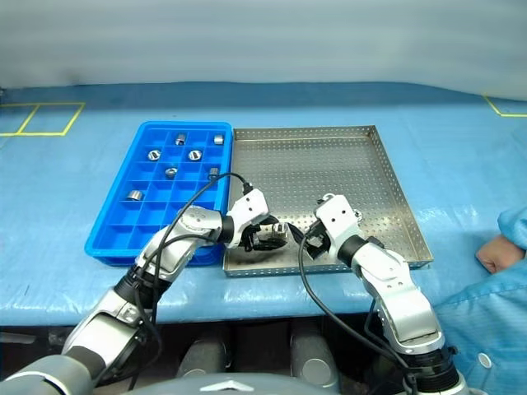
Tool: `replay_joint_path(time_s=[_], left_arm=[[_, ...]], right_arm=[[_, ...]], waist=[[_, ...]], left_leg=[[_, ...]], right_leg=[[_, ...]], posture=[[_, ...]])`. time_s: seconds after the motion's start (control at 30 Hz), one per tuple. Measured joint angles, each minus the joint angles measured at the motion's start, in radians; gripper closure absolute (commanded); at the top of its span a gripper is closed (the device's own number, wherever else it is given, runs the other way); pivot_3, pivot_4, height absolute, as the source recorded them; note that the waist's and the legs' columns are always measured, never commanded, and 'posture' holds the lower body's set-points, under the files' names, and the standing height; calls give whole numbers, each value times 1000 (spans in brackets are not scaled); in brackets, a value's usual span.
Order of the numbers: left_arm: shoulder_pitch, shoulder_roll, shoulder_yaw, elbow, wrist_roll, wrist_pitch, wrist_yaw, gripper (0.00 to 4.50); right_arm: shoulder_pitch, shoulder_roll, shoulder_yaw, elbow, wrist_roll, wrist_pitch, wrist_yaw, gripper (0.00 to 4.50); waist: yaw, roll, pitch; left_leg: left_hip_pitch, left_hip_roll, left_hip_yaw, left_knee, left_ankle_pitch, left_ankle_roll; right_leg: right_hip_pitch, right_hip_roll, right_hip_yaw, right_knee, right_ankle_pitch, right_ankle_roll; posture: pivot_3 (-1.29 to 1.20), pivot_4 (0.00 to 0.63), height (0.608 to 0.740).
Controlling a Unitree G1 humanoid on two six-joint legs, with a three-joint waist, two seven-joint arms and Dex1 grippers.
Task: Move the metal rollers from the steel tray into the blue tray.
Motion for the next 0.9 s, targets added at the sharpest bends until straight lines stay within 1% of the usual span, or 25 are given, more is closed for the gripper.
replay_joint_path(time_s=[0.1,0.13,0.37,0.43,0.5,0.6,0.73,0.8,0.9], left_arm=[[-3,1,-7,7,4,-1,7,3454],[-3,1,-8,7,3,-1,6,3686],[-1,11,4,7,-7,-8,9,3688],[4,5,41,6,-22,-2,30,3688],[7,-8,105,-13,-47,15,74,3688],[11,-10,203,-98,-72,67,147,3688],[70,66,261,-271,-89,154,184,3688],[109,115,281,-375,-99,242,207,3688],[134,133,346,-492,-84,387,300,3688]], right_arm=[[0,0,0,0,0,0,-1,0],[1,0,0,0,0,0,-1,0],[1,0,-1,1,-9,-1,-3,0],[0,0,-1,6,-13,-2,-4,0],[0,0,0,19,-18,-2,-5,0],[0,-9,5,46,-39,5,-8,0],[-1,-15,12,64,-43,23,5,0],[-3,-16,23,62,-34,22,31,0],[-11,-9,38,62,-32,22,46,0]], waist=[[-1,0,0],[0,0,0],[-2,0,0],[-3,0,0],[-2,0,0],[-1,0,0],[-2,0,0],[0,0,0],[8,0,0]], left_leg=[[0,0,0,0,0,0],[0,0,0,0,0,0],[0,0,0,0,0,0],[0,0,0,0,0,0],[-1,0,0,0,0,0],[-1,0,0,0,0,0],[0,0,0,-2,0,0],[0,1,0,-2,0,0],[0,1,0,-1,0,0]], right_leg=[[0,0,0,0,0,0],[0,0,0,0,0,0],[0,0,0,0,0,0],[0,0,0,0,0,0],[-1,0,0,0,0,0],[-1,0,0,0,0,0],[-1,0,0,0,0,0],[-1,0,0,0,0,0],[-1,0,0,0,0,0]], posture=[[-75,150,740],[-75,150,740],[-67,150,740],[-60,150,740],[-60,150,740],[-40,150,740],[-18,150,740],[-4,150,740],[29,150,740]])
